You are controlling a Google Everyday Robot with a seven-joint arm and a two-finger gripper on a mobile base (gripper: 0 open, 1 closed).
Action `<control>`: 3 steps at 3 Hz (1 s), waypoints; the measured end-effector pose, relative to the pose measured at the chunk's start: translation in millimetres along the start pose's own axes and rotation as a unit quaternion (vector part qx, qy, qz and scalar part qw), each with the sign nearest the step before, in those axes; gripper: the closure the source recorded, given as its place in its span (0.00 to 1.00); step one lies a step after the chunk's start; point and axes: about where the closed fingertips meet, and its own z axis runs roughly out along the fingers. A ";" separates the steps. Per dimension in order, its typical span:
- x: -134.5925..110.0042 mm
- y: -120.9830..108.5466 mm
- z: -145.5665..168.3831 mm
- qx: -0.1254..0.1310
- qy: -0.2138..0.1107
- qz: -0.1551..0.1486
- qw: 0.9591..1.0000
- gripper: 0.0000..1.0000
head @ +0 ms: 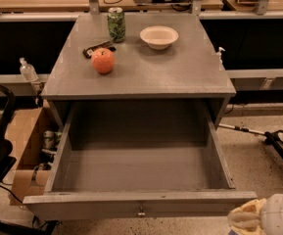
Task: Close top drawer
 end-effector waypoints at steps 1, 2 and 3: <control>11.8 5.0 34.1 -0.012 -0.007 0.011 1.000 1.00; 16.9 3.1 80.7 -0.025 -0.035 0.011 0.999 1.00; 11.5 -12.2 103.7 -0.025 -0.049 -0.002 0.999 1.00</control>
Offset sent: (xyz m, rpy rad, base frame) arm 0.0171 0.0313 -0.1144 0.1395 0.0478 0.0187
